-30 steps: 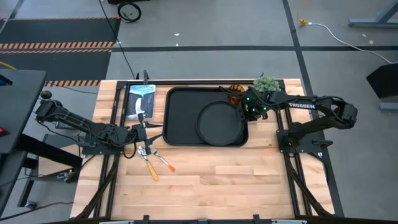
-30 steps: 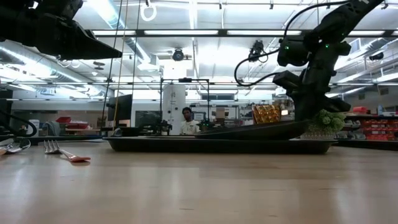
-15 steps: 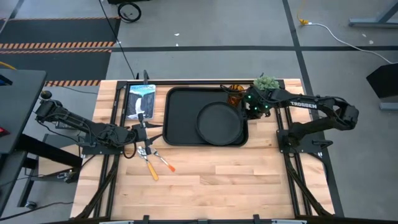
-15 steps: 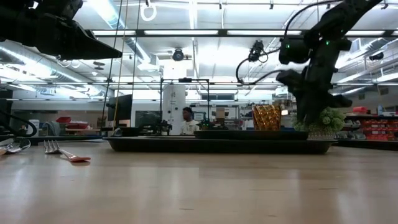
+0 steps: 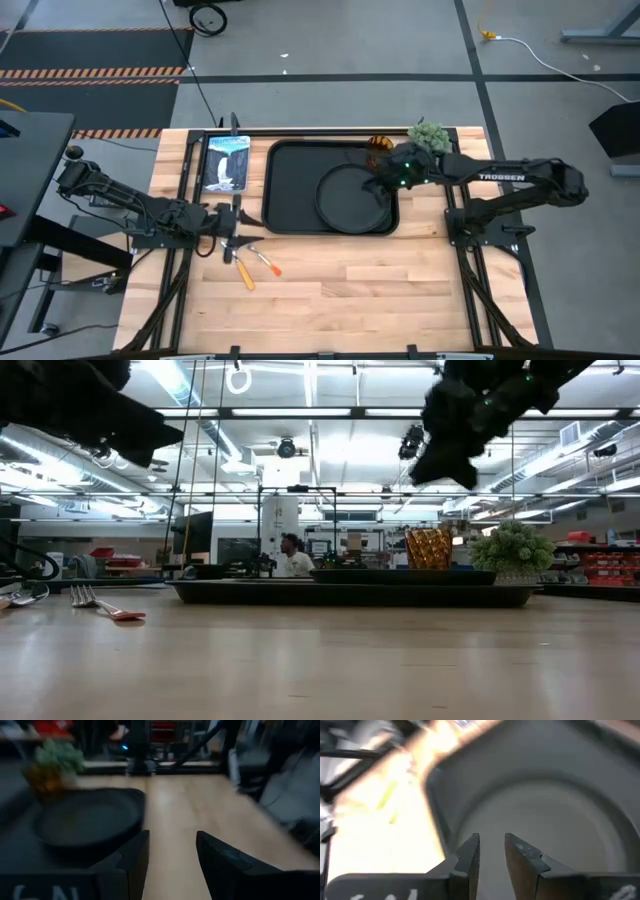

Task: Pick and place plate/cup/fork/spoon on tray
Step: Put the orange fork on the black tray to the left of the black plate

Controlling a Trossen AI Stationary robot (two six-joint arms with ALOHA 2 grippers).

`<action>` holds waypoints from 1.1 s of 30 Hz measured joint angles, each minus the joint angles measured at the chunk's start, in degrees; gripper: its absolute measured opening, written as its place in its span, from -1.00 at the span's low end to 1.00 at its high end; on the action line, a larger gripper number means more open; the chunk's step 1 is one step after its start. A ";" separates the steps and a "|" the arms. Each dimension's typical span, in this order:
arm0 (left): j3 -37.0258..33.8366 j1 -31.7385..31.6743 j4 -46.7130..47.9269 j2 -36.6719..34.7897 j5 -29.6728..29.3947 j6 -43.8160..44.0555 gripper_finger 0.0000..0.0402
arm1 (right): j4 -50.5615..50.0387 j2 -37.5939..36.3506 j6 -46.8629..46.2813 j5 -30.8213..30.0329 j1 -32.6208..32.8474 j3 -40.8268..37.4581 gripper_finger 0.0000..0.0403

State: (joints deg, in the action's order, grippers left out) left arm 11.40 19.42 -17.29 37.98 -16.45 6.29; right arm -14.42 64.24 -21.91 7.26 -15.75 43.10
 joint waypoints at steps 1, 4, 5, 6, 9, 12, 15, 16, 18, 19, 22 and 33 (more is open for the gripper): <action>0.00 0.00 -0.01 0.00 0.51 4.15 -0.14 | 2.66 0.38 1.70 -0.02 1.01 0.01 -0.52; 0.00 -0.02 0.10 0.00 0.66 15.99 -0.14 | 8.49 2.20 4.67 -0.10 3.15 0.01 -0.52; 0.00 -0.02 0.10 0.00 0.66 19.22 -0.14 | 9.95 2.97 5.50 -0.08 3.54 0.01 -0.52; 0.00 0.01 0.14 -0.02 0.66 21.68 -0.14 | 11.29 3.75 6.26 -0.10 3.91 0.01 -0.52; 0.00 0.59 0.49 0.43 -0.84 27.73 -0.14 | 13.99 6.43 8.35 -0.31 5.18 0.01 -0.52; -0.02 2.12 0.51 2.46 -6.90 32.37 -0.14 | 15.38 8.70 10.41 -0.67 6.72 0.01 -0.52; -0.02 3.66 0.44 5.51 -13.45 37.89 -0.14 | 14.78 9.65 12.66 -4.08 8.29 0.01 -0.52; -0.02 4.20 0.50 6.56 -15.03 40.11 -0.14 | 14.12 9.69 13.32 -5.43 8.83 0.01 -0.52; -0.02 5.09 0.40 8.58 -17.46 44.85 -0.14 | 13.51 9.34 15.56 -8.55 9.86 0.01 -0.52; -0.02 5.60 0.49 9.61 -18.32 47.44 -0.14 | 13.45 9.05 17.13 -10.46 10.50 0.01 -0.52; -0.02 7.02 0.31 12.42 -20.75 53.86 -0.15 | 13.92 7.99 21.58 -17.46 12.42 0.01 -0.52; 13.45 9.77 20.88 25.84 -24.57 74.59 -0.15 | 16.24 7.35 28.29 -24.98 18.83 -0.12 -0.52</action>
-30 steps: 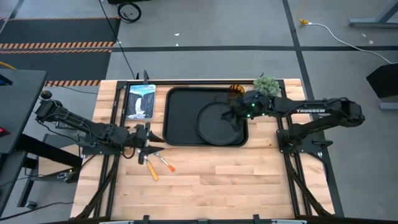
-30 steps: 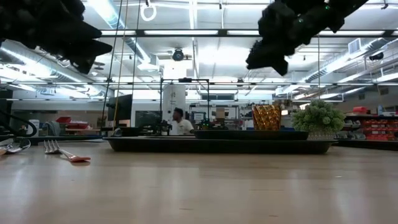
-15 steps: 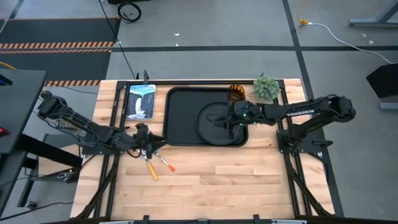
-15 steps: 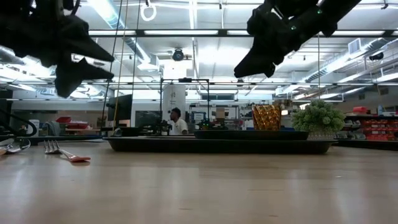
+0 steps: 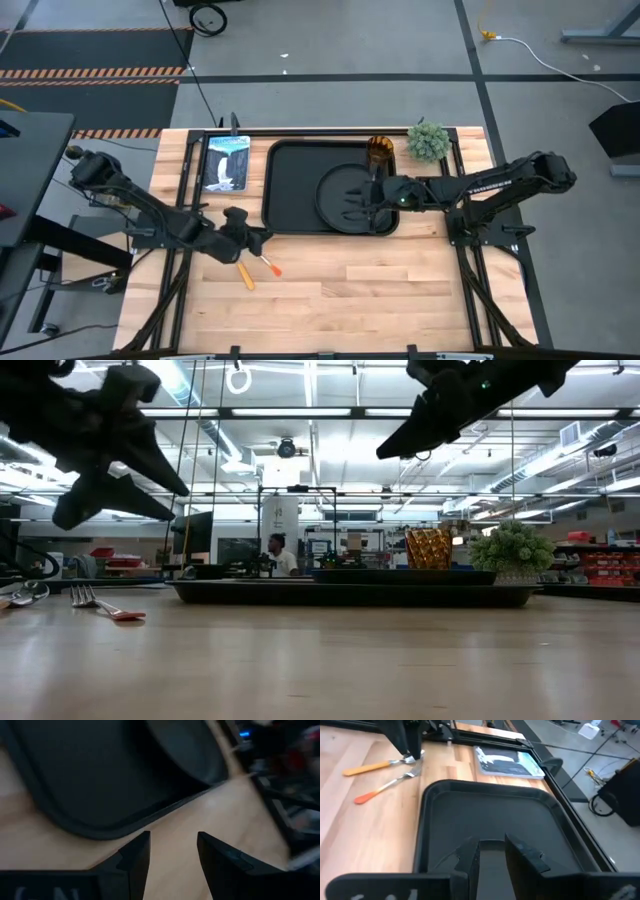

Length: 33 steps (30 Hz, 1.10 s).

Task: Pick and place plate/cup/fork/spoon on tray
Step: Put the orange fork on the black tray to the left of the black plate

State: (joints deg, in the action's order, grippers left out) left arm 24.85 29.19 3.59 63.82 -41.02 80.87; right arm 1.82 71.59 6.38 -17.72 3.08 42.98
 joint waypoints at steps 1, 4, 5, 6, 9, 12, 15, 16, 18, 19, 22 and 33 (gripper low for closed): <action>2.07 -0.02 3.35 1.48 0.43 2.36 -0.15 | 0.27 0.00 -0.06 -0.55 0.65 -0.22 -0.52; 8.04 -0.02 11.87 5.84 2.66 8.84 -0.15 | 1.27 0.00 0.45 -4.94 2.95 -1.40 -0.53; 9.92 -0.02 14.16 7.30 3.67 10.61 -0.15 | 2.49 0.00 1.28 -7.31 3.80 -2.01 -0.53; 11.77 0.00 16.13 8.59 4.75 12.15 -0.15 | 4.08 0.00 2.47 -9.77 4.69 -2.65 -0.54; 16.51 0.00 21.90 12.33 7.84 16.97 -0.15 | 11.17 0.00 6.68 -15.17 6.77 -5.41 -0.57; 20.79 0.00 28.07 16.04 10.77 22.48 -0.15 | 20.10 0.00 9.99 -15.37 7.37 -8.25 -0.60; 24.57 -0.02 34.73 19.85 14.90 27.97 -0.15 | 27.08 0.00 12.55 -14.19 7.13 -11.07 -0.60; 25.84 -0.03 36.84 21.13 16.40 29.68 -0.15 | 29.07 0.00 13.25 -13.69 6.89 -11.87 -0.60; 28.10 -0.11 40.59 23.45 19.23 32.91 -0.15 | 31.99 -0.02 14.28 -12.16 6.48 -13.27 -0.60; 29.12 -0.11 42.18 24.61 20.12 34.36 -0.15 | 32.48 -0.02 14.53 -11.13 6.22 -13.73 -0.60; 31.20 -0.13 43.98 27.72 21.98 38.81 -0.15 | 32.61 -0.02 14.61 -8.10 5.39 -14.12 -0.61; 31.56 -1.92 42.99 34.90 26.79 44.82 -0.15 | 33.27 -0.02 14.37 -1.78 4.60 -14.27 -0.61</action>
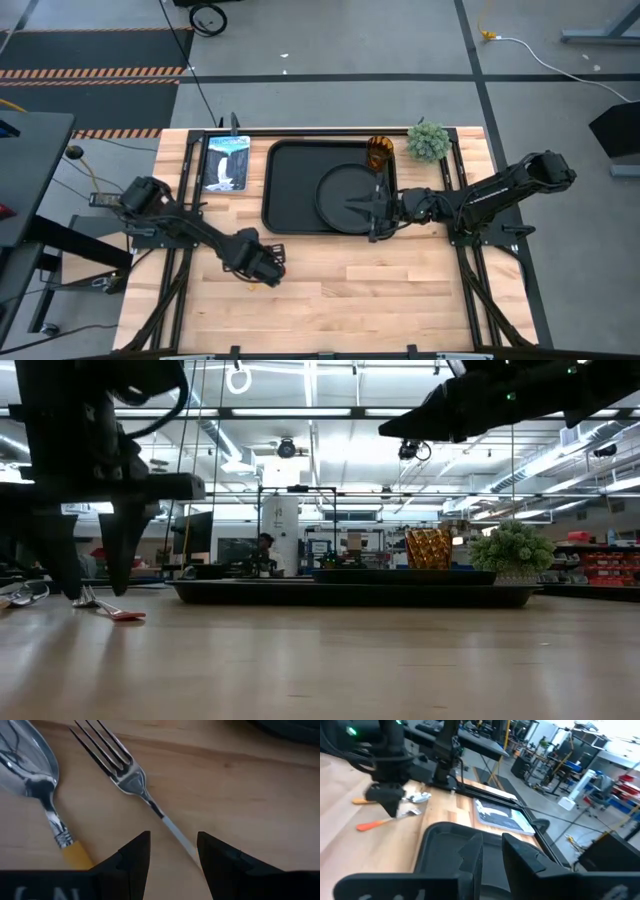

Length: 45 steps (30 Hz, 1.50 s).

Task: Pick and place plate/cup/fork/spoon on tray
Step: Put the orange fork on the black tray to the left of the black plate

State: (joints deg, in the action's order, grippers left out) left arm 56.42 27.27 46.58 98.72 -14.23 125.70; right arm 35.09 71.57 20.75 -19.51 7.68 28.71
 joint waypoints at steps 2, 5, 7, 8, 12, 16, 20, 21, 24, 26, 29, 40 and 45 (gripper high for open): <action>0.01 -0.50 -0.08 0.60 0.20 0.10 -0.15 | 0.01 0.00 -0.01 0.88 0.00 0.00 -0.61; 0.01 -1.21 0.05 1.90 2.73 0.16 -0.15 | 0.10 0.00 -0.02 1.62 0.00 0.00 -0.61; 0.18 -1.47 0.18 2.85 4.19 -0.13 -0.15 | 0.20 0.00 -0.02 1.64 0.00 0.00 -0.61; 0.28 -1.49 0.30 3.17 4.38 -0.23 -0.15 | 0.26 0.00 -0.04 1.64 0.00 0.00 -0.61; 0.21 -1.39 0.16 3.51 3.22 -0.30 -0.15 | 0.44 0.02 -0.14 1.66 0.00 0.00 -0.61; 0.14 -1.45 -0.50 3.52 4.10 -3.34 -0.23 | 0.42 0.02 -0.20 1.68 0.00 0.00 -0.61; 0.07 -1.46 -1.36 3.54 4.16 -6.42 -0.40 | 0.42 0.02 -0.20 1.70 0.00 0.00 -0.61; 0.07 -1.39 -1.55 3.54 4.16 -7.19 -0.45 | 0.42 0.02 -0.22 1.73 0.00 0.00 -0.61; 0.06 -1.38 -2.03 3.56 4.17 -10.50 -0.57 | 0.42 0.02 -0.22 1.73 0.00 0.00 -0.61; 0.05 -1.38 -2.47 3.56 4.18 -13.13 -0.64 | 0.42 0.02 -0.22 1.73 0.00 0.00 -0.61; 0.01 -1.38 -3.27 3.61 4.16 -17.87 -0.74 | 0.42 0.02 -0.45 1.73 0.00 0.00 -0.61; -0.06 -0.86 -4.65 3.44 4.35 -34.83 -0.85 | 0.42 0.02 -3.72 1.73 0.00 0.00 -0.61; -0.21 -0.86 -5.61 1.53 5.35 -33.36 -0.87 | 0.40 0.02 -4.33 1.70 0.00 0.00 -0.61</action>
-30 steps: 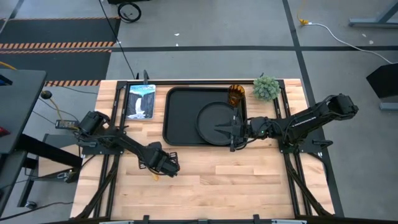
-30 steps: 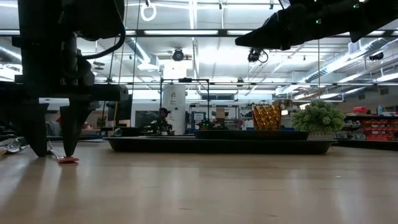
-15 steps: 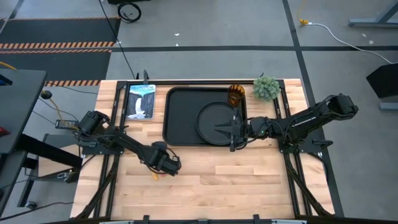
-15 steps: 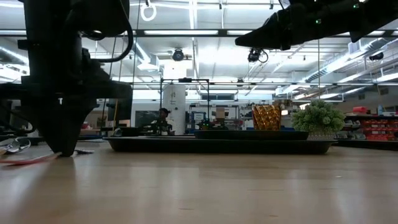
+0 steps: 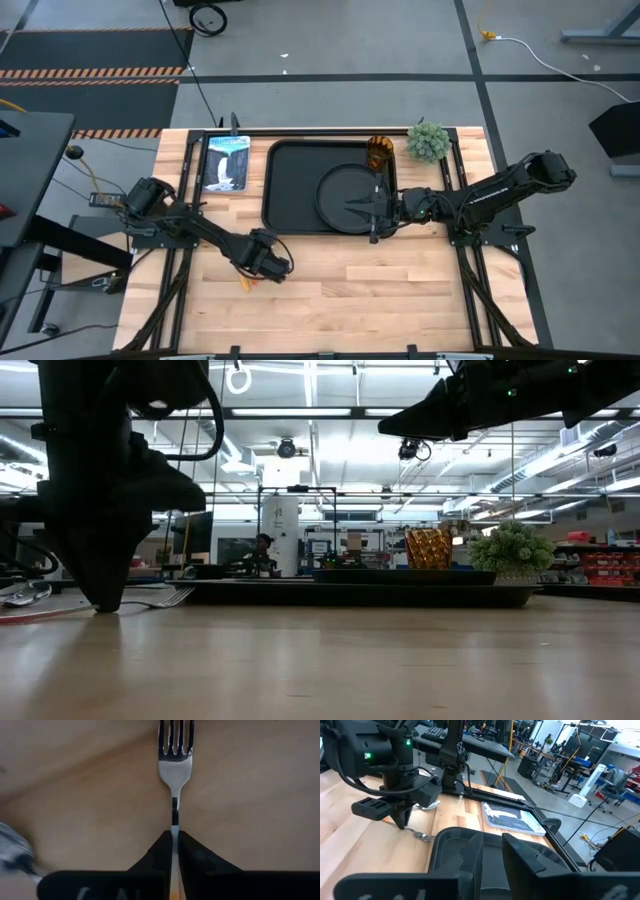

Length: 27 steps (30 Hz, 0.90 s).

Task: Pick and place plate/cup/fork/spoon on tray
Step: Put the orange fork on the black tray to the left of the black plate

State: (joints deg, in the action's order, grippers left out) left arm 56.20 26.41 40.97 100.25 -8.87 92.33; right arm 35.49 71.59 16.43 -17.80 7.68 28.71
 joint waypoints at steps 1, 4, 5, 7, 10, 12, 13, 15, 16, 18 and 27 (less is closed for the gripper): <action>0.00 0.05 -1.31 -0.53 1.26 0.20 -0.87 | 0.01 0.00 0.00 0.00 0.00 0.00 -0.61; 0.16 0.34 -2.20 -1.94 1.45 0.16 -0.87 | 0.00 0.01 0.00 0.00 0.00 0.00 -0.61; 0.05 0.37 -2.57 -2.12 1.43 -0.17 -0.87 | 0.00 0.02 0.00 0.00 0.00 0.00 -0.61; 0.11 0.28 -4.64 -2.12 1.43 -0.24 -0.87 | 0.00 0.02 -0.16 0.00 0.02 0.00 -0.61; 0.14 0.34 -5.43 -2.16 1.19 -0.07 -0.87 | 0.00 0.01 -0.39 0.00 0.04 0.00 -0.61; 0.14 0.35 -6.72 -2.20 1.12 0.00 -0.87 | 0.00 0.02 -0.39 0.00 0.04 0.00 -0.61; 0.14 0.20 -7.34 -2.23 1.06 0.00 -0.87 | 0.00 0.02 -0.39 0.00 0.04 0.00 -0.61; 0.14 -0.37 -8.66 -2.23 0.77 0.01 -0.87 | 0.00 0.02 -0.39 0.00 0.04 0.00 -0.61; 0.14 -0.75 -9.29 -2.23 0.62 0.00 -0.87 | 0.00 0.02 -0.39 0.00 0.04 0.00 -0.61; 0.14 -1.75 -10.21 -2.27 0.33 0.02 -0.87 | 0.00 0.02 -0.39 -0.02 0.04 0.00 -0.61; 0.16 -6.36 -17.75 -2.36 -0.71 -6.92 -0.87 | 0.00 0.02 -0.37 -0.02 0.04 0.00 -0.61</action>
State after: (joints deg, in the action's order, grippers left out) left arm 56.36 20.05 23.22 97.89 -9.58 85.41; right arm 35.48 71.61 16.05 -17.82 7.73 28.71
